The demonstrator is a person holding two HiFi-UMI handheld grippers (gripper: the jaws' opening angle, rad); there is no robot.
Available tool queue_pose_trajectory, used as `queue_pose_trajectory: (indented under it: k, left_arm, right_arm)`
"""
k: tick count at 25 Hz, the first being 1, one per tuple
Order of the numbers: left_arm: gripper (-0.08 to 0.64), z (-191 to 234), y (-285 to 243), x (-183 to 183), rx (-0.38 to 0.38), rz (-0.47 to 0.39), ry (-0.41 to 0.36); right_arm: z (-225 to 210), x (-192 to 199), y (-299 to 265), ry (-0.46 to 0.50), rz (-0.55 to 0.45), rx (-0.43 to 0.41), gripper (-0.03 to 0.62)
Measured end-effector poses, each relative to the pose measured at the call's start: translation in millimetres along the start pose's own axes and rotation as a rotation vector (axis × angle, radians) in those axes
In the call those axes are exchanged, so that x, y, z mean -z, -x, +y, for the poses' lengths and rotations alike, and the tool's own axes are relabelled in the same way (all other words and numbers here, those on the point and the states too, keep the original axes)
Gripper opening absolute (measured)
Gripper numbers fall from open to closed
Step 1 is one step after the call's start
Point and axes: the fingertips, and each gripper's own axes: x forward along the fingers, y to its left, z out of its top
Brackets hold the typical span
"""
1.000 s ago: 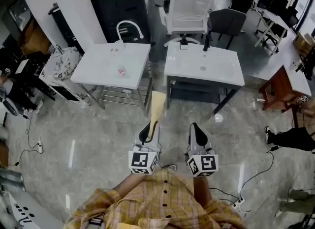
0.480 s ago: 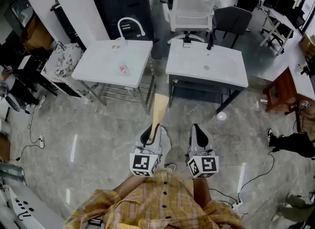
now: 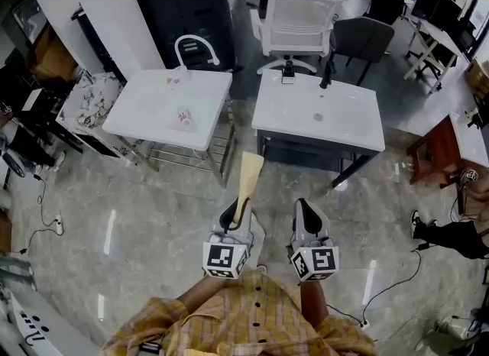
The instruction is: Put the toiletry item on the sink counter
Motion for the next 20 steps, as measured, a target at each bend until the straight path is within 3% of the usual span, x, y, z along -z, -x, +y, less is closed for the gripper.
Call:
queue_pose_trajectory:
  k: [20]
  left_arm:
    - [0.069,60.9,-164.6,-33.3,0.006,-0.011,0.053]
  right_arm:
    - [-68.6,-38.8,-165.4,0.046,0.012,-0.012,0.000]
